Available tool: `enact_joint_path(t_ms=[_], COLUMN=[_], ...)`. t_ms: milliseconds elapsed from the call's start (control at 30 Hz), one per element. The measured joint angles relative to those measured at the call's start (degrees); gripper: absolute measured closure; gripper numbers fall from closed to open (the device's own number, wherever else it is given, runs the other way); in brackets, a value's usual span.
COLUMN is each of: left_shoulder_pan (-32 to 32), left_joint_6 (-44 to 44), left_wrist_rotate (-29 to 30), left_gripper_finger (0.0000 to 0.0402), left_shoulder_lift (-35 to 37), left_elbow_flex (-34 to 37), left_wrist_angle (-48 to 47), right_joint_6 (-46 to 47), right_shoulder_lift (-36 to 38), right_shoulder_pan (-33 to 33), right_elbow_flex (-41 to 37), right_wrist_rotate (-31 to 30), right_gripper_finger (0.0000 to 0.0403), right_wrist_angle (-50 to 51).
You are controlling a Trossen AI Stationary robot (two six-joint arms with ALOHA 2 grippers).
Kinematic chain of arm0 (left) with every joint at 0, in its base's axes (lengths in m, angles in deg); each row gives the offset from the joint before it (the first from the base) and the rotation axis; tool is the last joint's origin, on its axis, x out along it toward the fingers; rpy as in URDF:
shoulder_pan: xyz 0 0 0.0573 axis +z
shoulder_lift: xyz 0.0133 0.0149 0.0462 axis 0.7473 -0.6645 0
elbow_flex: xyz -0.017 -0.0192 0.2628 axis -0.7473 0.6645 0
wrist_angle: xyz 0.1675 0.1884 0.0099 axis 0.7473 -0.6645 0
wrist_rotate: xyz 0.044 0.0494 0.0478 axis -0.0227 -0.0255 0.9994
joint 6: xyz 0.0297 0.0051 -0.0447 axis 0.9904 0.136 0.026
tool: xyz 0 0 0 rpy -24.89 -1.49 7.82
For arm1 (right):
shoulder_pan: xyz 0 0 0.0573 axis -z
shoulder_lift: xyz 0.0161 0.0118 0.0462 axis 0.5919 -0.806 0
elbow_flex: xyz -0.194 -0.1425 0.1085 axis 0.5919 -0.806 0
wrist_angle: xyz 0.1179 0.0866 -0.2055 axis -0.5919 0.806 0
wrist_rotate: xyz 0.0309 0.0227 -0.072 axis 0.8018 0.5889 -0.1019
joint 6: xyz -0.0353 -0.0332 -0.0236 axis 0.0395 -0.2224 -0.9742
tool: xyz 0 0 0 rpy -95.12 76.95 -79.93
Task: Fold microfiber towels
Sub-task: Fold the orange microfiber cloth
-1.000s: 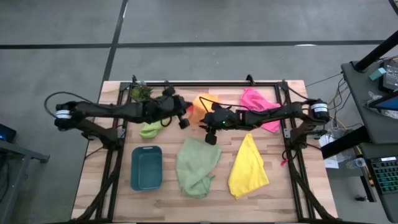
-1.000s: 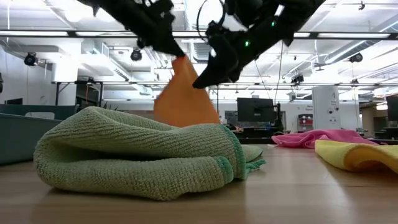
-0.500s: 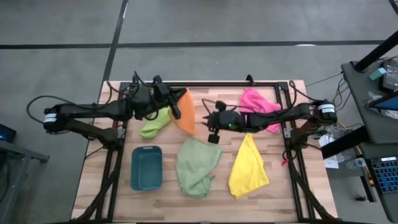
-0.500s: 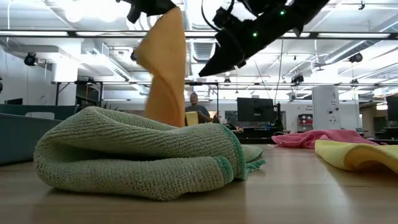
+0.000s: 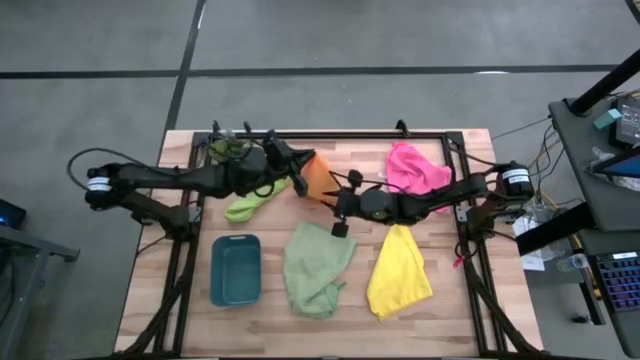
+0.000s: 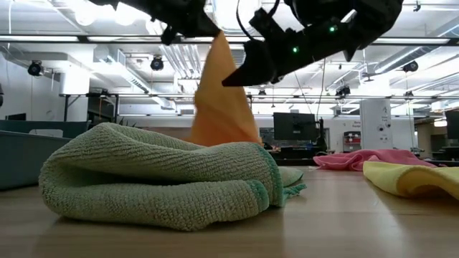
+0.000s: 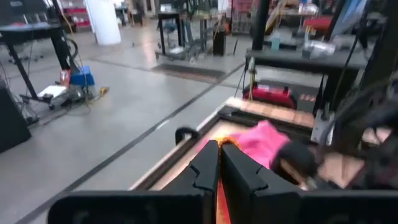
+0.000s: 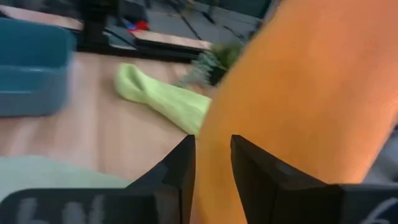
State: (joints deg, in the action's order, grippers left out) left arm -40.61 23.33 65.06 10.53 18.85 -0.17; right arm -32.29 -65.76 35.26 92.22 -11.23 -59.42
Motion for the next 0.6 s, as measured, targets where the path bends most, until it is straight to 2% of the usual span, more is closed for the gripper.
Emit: enact_joint_path(t_ms=[200,433,600], left_shoulder_pan=[0.07,0.09,-0.22], left_joint_6=[-3.34,-9.19,-11.91], left_wrist_rotate=[0.09,0.17,-2.63], left_gripper_finger=[0.0402,0.0402,0.0402], left_shoulder_lift=[-3.61,-7.21,-9.76], left_elbow_flex=[-0.01,0.03,-0.06], left_wrist_angle=[1.09,2.71,7.06], right_joint_6=[0.51,4.08,8.59], right_shoulder_lift=[0.00,0.00,0.00], right_shoulder_pan=[0.48,1.35,2.95], right_elbow_flex=[-0.28,-0.48,-0.48], right_wrist_rotate=[-2.23,-3.04,-9.51], right_gripper_finger=[0.0306,0.0264,0.0239], right_wrist_angle=[1.56,1.54,1.10])
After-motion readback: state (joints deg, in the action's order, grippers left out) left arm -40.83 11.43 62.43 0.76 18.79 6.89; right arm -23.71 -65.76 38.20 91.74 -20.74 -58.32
